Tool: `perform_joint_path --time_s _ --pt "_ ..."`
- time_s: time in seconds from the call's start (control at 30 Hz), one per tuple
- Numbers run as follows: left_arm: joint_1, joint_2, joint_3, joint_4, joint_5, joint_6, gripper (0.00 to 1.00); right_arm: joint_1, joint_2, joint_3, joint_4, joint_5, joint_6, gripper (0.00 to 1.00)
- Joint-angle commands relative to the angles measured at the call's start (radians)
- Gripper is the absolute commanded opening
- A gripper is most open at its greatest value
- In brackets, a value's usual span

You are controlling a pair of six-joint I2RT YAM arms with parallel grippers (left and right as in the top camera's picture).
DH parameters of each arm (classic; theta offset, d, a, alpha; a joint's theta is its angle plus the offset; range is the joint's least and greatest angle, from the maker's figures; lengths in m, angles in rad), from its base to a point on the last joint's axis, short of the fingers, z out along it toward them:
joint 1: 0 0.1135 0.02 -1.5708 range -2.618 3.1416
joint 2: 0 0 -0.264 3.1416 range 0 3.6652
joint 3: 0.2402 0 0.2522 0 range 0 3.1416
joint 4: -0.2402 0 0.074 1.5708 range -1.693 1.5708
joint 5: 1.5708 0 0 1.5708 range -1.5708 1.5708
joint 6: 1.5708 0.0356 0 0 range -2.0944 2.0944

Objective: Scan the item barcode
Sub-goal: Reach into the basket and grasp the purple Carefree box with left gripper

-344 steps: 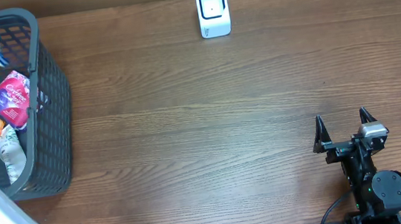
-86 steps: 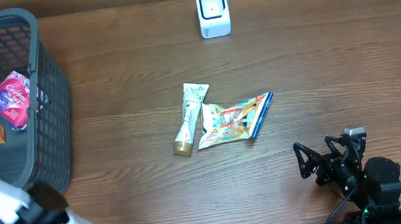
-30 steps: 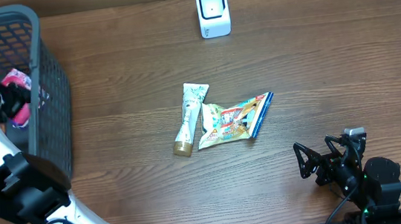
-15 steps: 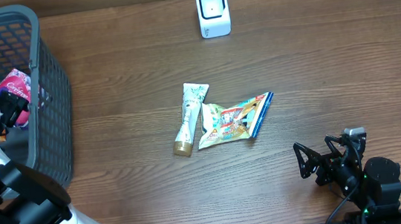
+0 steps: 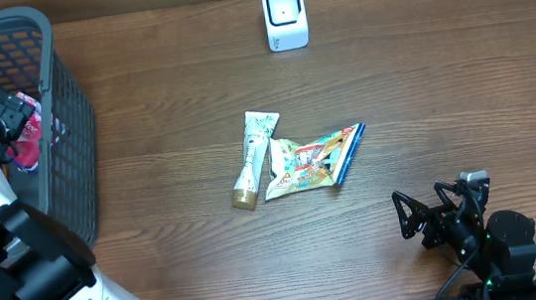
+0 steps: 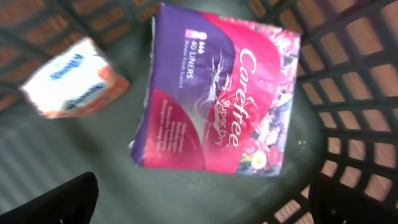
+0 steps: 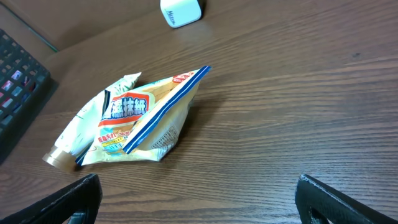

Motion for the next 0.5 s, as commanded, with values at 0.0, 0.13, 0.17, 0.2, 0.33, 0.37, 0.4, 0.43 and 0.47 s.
perform_joint_path --time_s 0.0,0.13,0.17,0.2,0.33,0.37,0.4,0.43,0.47 --pt "0.004 0.085 -0.023 0.008 0.003 -0.012 1.0 0.004 -0.005 -0.003 -0.018 0.007 0.0 1.0" --pt "0.005 0.153 -0.023 0.007 -0.011 -0.013 1.0 0.004 -0.005 -0.003 -0.018 0.007 0.0 1.0" --pt "0.006 0.168 -0.023 0.008 -0.032 -0.013 1.0 0.004 -0.005 -0.003 -0.018 0.007 0.0 1.0" --pt "0.006 0.179 -0.023 0.01 -0.049 -0.013 1.0 0.004 -0.005 -0.003 -0.018 0.007 0.0 1.0" --pt "0.006 0.2 -0.023 0.024 -0.068 -0.009 0.99 0.004 -0.005 -0.003 -0.018 0.007 0.0 1.0" --pt "0.006 0.207 -0.023 0.027 -0.068 -0.003 0.91 0.004 -0.005 -0.003 -0.018 0.007 0.0 1.0" --pt "0.006 0.208 -0.023 0.027 -0.068 -0.004 0.83 0.004 -0.005 -0.003 -0.018 0.007 0.0 1.0" --pt "0.006 0.215 -0.023 0.026 -0.067 -0.004 0.71 0.004 -0.005 -0.003 -0.018 0.007 0.0 1.0" --pt "0.006 0.225 -0.024 0.024 -0.068 -0.003 0.6 0.004 -0.005 -0.003 -0.018 0.007 0.0 1.0"
